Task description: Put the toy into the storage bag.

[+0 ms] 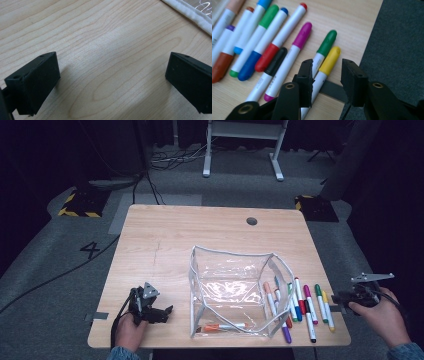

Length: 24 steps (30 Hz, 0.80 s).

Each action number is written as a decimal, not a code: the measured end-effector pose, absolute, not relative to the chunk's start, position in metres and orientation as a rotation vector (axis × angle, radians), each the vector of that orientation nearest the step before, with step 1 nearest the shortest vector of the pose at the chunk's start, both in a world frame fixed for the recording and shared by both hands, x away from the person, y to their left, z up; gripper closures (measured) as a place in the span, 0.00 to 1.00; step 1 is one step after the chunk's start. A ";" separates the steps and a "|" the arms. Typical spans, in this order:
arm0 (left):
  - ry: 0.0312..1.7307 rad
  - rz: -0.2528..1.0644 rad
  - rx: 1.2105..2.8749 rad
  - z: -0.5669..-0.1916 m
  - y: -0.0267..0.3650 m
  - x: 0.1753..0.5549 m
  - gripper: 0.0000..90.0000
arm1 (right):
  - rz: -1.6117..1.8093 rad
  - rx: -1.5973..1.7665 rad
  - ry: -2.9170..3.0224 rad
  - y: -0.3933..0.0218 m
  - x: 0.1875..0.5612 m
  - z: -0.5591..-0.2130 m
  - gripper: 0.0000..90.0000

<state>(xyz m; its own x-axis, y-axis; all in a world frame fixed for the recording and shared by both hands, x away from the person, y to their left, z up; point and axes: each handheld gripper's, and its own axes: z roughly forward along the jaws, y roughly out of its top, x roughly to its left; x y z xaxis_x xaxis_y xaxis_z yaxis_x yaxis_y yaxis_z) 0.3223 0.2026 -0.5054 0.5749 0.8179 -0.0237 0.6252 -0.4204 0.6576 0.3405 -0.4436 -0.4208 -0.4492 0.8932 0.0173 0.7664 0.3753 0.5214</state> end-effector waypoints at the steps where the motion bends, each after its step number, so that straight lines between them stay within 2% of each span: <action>1: 1.147 0.399 2.181 -0.505 0.202 0.322 0.00 | 0.677 1.483 2.371 -0.444 0.340 -0.426 0.69; 8: 1.148 0.400 2.182 -0.505 0.202 0.322 0.00 | 0.614 1.529 2.419 -0.441 0.341 -0.455 0.69; 15: 1.146 0.402 2.182 -0.505 0.202 0.322 0.00 | 0.582 1.507 2.435 -0.436 0.342 -0.465 0.72; 21: 1.147 0.401 2.182 -0.505 0.202 0.322 0.00 | 0.544 1.538 2.417 -0.430 0.342 -0.464 0.85; 24: 1.148 0.399 2.181 -0.505 0.202 0.322 0.00 | 0.537 1.571 2.396 -0.430 0.342 -0.463 0.85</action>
<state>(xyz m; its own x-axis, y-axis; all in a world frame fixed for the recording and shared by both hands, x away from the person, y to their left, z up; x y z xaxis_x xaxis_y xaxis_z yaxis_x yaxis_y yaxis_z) 0.3221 0.2024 -0.5054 0.5739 0.8185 -0.0248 0.6263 -0.4192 0.6573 0.3424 -0.4303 -0.4631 -0.4009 0.9161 0.0116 0.8333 0.3593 0.4202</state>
